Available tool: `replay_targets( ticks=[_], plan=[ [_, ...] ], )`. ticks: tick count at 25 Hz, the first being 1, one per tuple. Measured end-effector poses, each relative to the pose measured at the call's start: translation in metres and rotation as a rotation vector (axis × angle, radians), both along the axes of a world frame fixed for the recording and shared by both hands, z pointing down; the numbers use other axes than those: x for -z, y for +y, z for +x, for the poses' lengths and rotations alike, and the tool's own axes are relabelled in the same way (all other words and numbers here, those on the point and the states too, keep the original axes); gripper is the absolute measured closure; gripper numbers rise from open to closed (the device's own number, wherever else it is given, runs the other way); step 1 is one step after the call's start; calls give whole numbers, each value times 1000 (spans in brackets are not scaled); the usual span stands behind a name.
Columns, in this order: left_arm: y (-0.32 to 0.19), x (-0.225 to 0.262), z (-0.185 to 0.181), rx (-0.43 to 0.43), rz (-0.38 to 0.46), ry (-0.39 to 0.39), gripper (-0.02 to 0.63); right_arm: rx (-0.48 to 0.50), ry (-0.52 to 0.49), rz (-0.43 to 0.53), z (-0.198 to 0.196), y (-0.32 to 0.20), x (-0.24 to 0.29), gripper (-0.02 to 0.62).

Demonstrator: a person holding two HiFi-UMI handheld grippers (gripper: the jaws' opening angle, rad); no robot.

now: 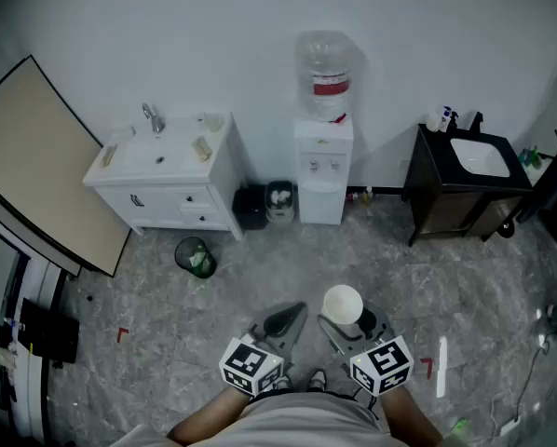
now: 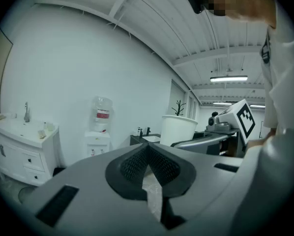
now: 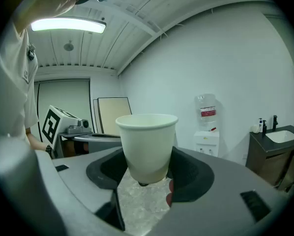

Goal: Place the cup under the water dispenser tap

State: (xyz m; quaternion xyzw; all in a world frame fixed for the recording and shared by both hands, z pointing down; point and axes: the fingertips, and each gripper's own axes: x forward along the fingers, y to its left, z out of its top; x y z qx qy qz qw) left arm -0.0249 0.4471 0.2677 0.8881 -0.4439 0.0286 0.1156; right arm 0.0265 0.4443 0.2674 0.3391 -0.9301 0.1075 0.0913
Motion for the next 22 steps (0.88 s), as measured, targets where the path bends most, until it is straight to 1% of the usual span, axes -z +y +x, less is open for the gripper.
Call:
replay_targets(
  ticks=[11, 17, 22],
  plan=[
    [-6, -3, 39, -12, -2, -9, 600, 5, 1, 10, 38, -8, -3, 321],
    [-19, -3, 40, 0, 2, -8, 600, -7, -16, 11, 44, -21, -4, 320],
    [-44, -14, 28, 3, -11, 0, 600, -17, -16, 1, 34, -46, -13, 321]
  ],
)
